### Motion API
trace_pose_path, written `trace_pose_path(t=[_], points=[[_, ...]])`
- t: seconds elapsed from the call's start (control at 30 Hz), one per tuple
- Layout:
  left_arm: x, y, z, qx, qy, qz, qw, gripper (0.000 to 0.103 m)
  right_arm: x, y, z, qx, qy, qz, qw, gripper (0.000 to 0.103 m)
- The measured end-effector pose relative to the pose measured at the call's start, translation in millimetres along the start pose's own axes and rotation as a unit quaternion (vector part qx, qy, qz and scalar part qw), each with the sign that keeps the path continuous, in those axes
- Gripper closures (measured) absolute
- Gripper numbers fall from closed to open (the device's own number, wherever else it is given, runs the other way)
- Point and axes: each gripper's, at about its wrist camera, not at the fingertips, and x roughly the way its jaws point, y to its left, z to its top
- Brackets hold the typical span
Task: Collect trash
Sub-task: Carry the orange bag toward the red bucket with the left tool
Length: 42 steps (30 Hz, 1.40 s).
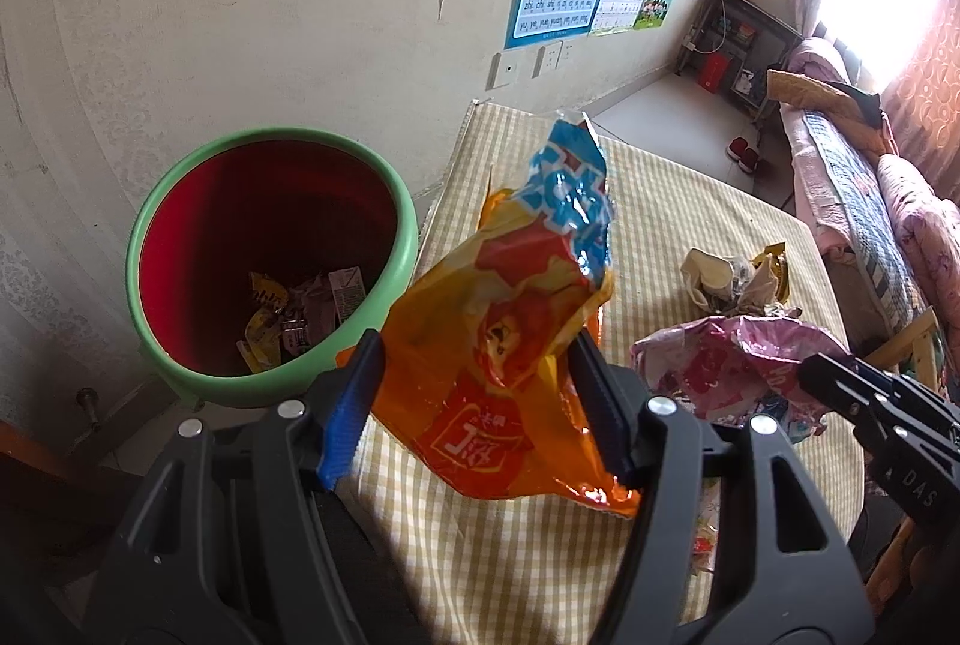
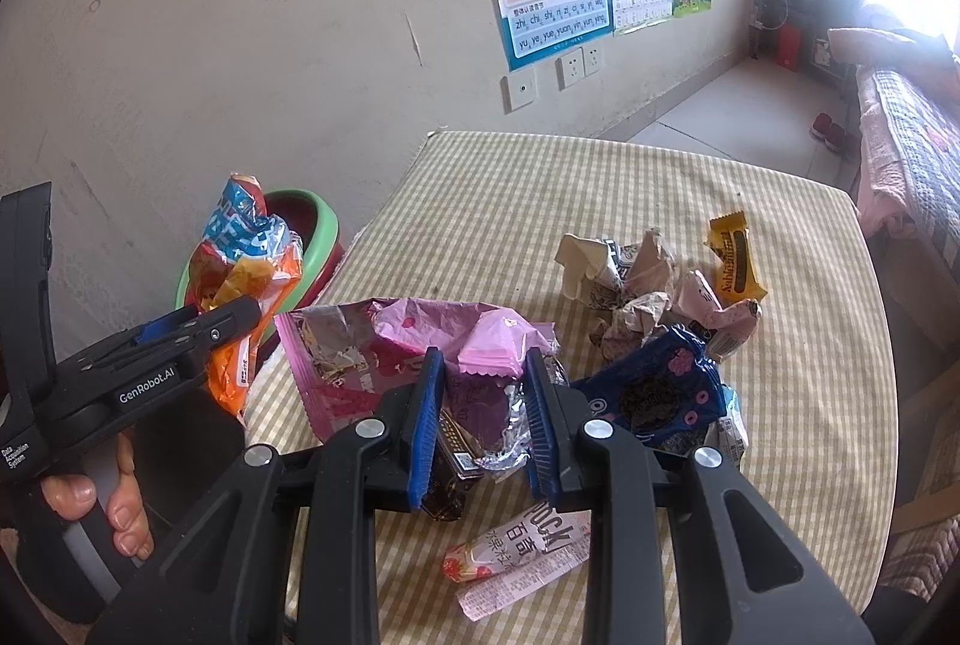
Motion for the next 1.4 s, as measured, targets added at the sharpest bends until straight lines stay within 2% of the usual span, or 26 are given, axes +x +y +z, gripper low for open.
trace_pose_path(t=[1.4], points=[[-3.0, 46.9, 5.4, -0.054, -0.009, 0.026, 0.9982, 0.042, 14.3, 34.1, 19.5, -0.038, 0.004, 0.015, 0.999, 0.076]])
